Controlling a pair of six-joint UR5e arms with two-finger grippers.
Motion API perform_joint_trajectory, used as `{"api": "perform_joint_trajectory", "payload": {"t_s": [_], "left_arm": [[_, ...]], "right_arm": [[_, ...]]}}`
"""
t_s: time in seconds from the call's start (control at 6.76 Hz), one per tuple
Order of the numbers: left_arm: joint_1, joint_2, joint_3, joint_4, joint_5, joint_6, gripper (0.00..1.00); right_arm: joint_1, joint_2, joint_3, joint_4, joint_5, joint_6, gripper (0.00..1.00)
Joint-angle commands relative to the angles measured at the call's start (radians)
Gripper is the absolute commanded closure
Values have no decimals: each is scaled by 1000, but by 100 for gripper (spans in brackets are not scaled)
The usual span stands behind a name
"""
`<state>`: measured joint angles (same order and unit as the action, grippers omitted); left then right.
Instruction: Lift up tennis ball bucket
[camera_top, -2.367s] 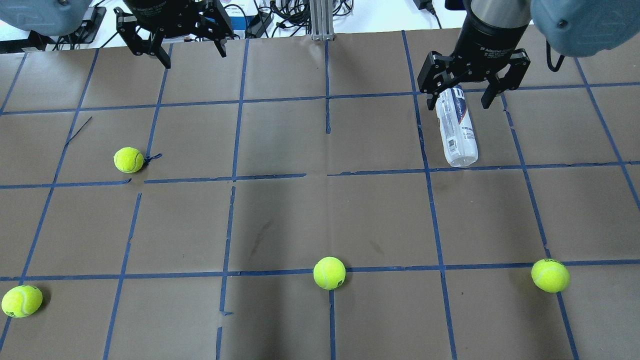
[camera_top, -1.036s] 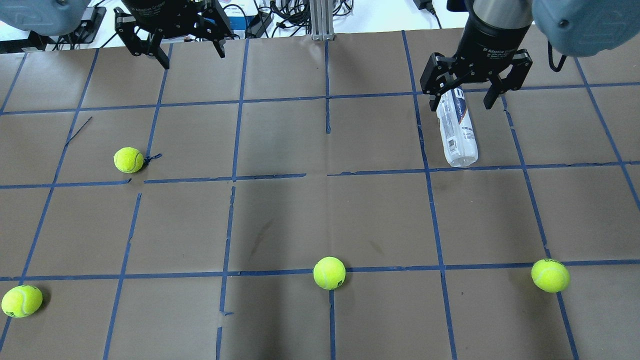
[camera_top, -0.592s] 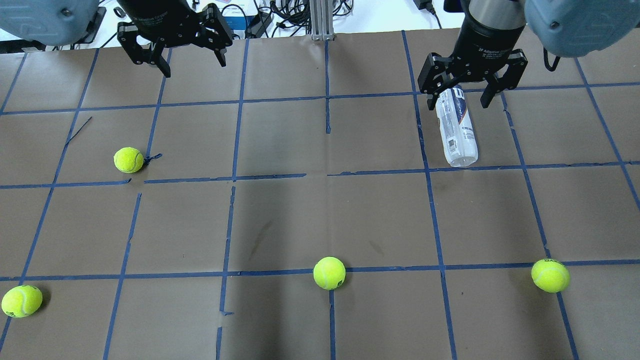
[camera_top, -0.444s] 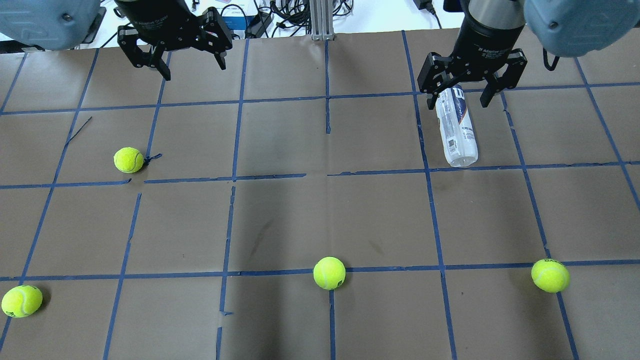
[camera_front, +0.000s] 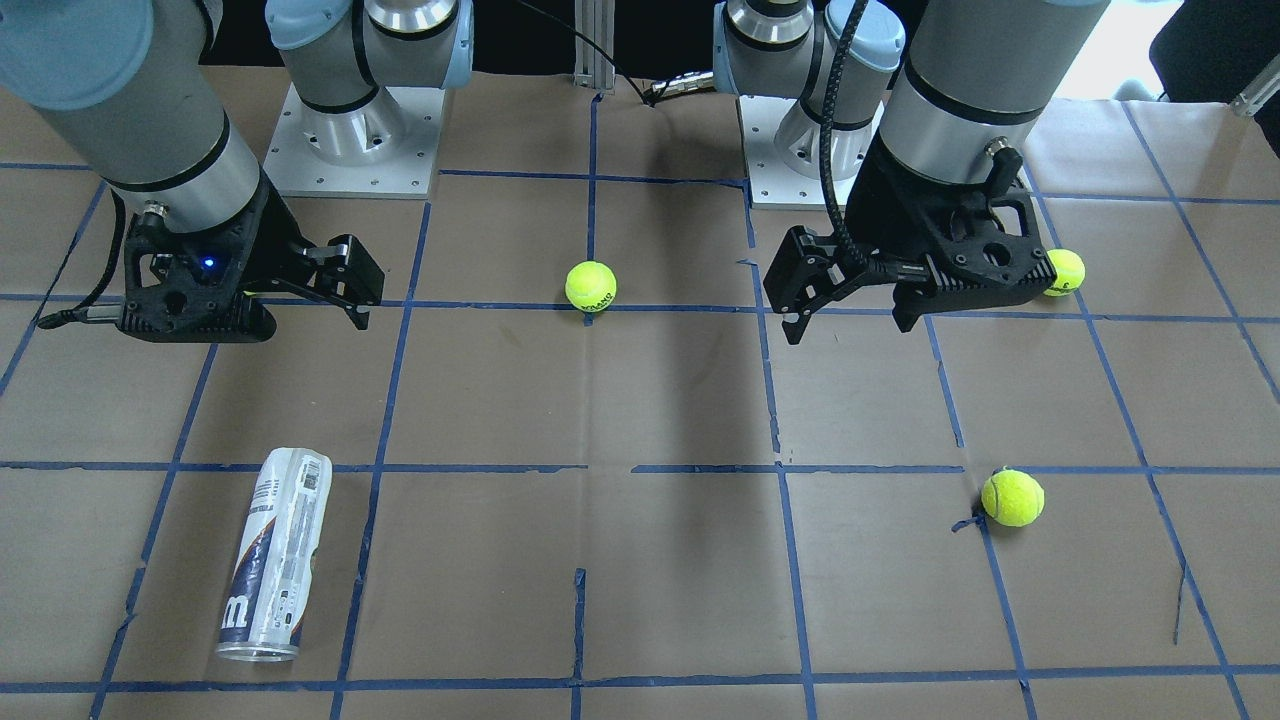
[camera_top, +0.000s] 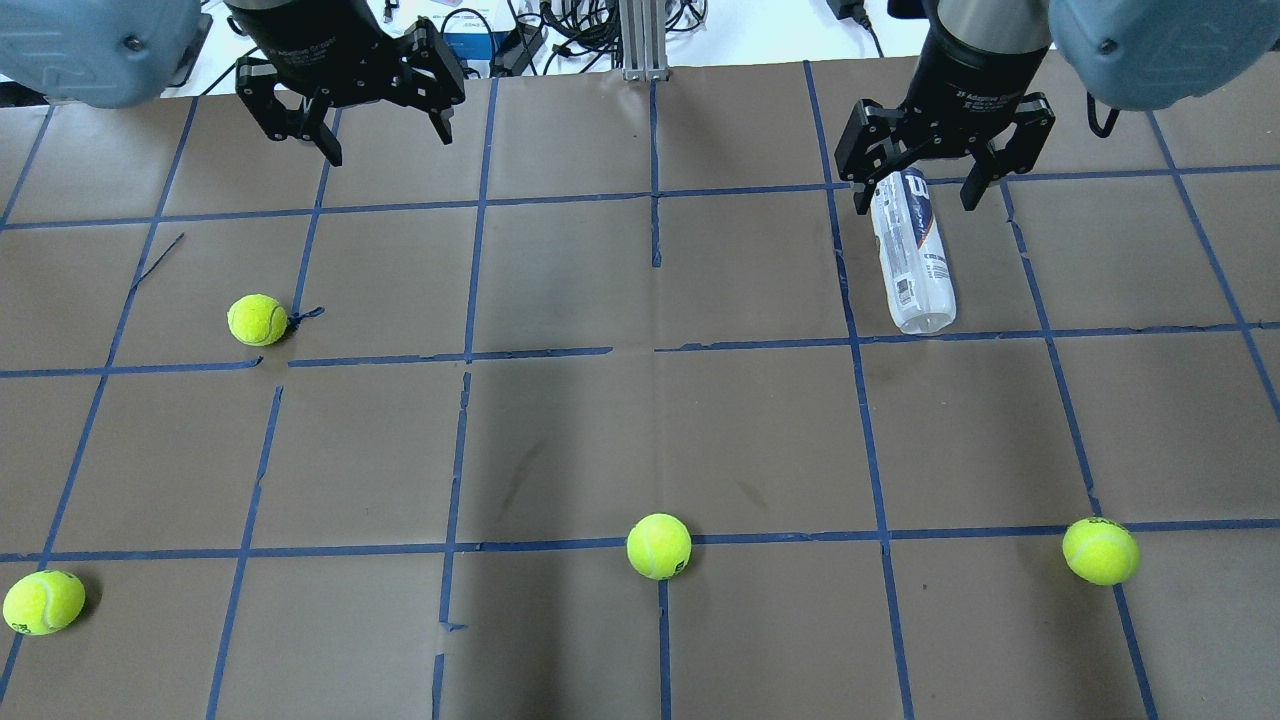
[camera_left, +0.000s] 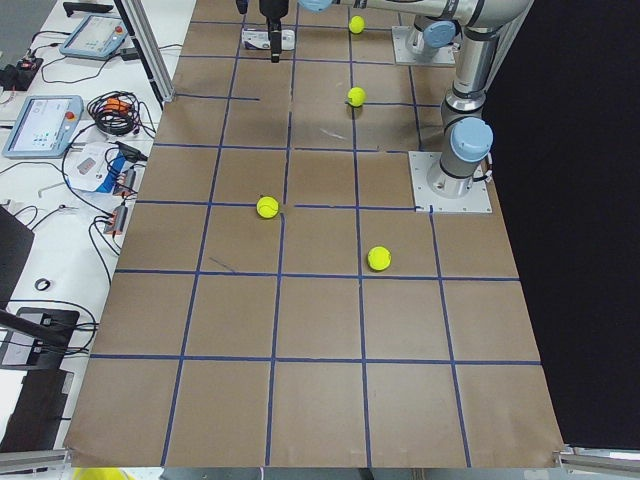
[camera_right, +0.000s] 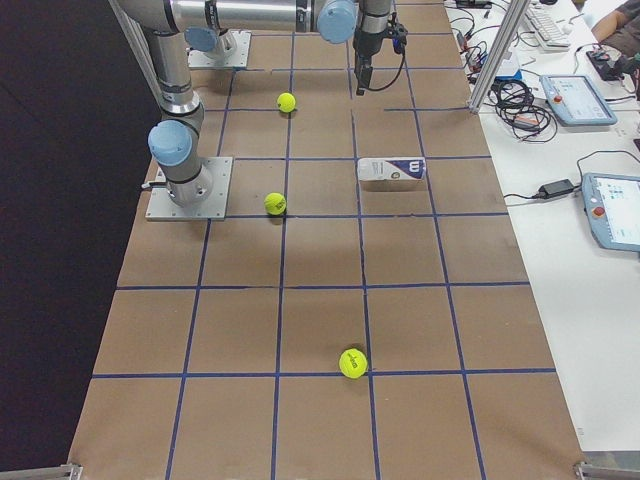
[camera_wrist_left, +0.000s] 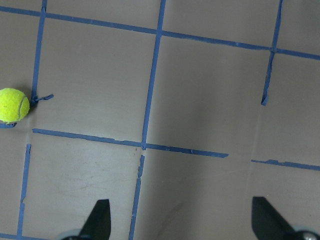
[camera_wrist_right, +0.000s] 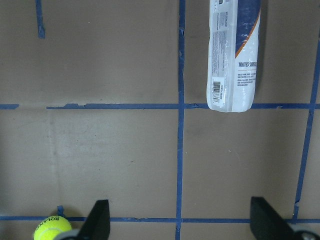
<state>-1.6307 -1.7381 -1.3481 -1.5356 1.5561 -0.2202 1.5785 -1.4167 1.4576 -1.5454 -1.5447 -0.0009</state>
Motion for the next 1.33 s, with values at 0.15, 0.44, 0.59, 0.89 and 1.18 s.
{"api": "perform_joint_trajectory", "payload": {"t_s": [0.15,0.44,0.59,0.89,1.18], "left_arm": [[-1,0,0,2,-2,-1,0],[0,2,1,2,-2,1,0],[0,2,1,2,-2,1,0],[0,2,1,2,-2,1,0],[0,2,1,2,-2,1,0]], "right_arm": [[0,-16,-6,4,-2,-1,0],[-8,-41,0,51,-28,-7,0],[-5,-47,4,77,-28,-2,0],[-2,-39,6,42,-25,-10,0],[-2,-38,6,22,-25,-10,0]]}}
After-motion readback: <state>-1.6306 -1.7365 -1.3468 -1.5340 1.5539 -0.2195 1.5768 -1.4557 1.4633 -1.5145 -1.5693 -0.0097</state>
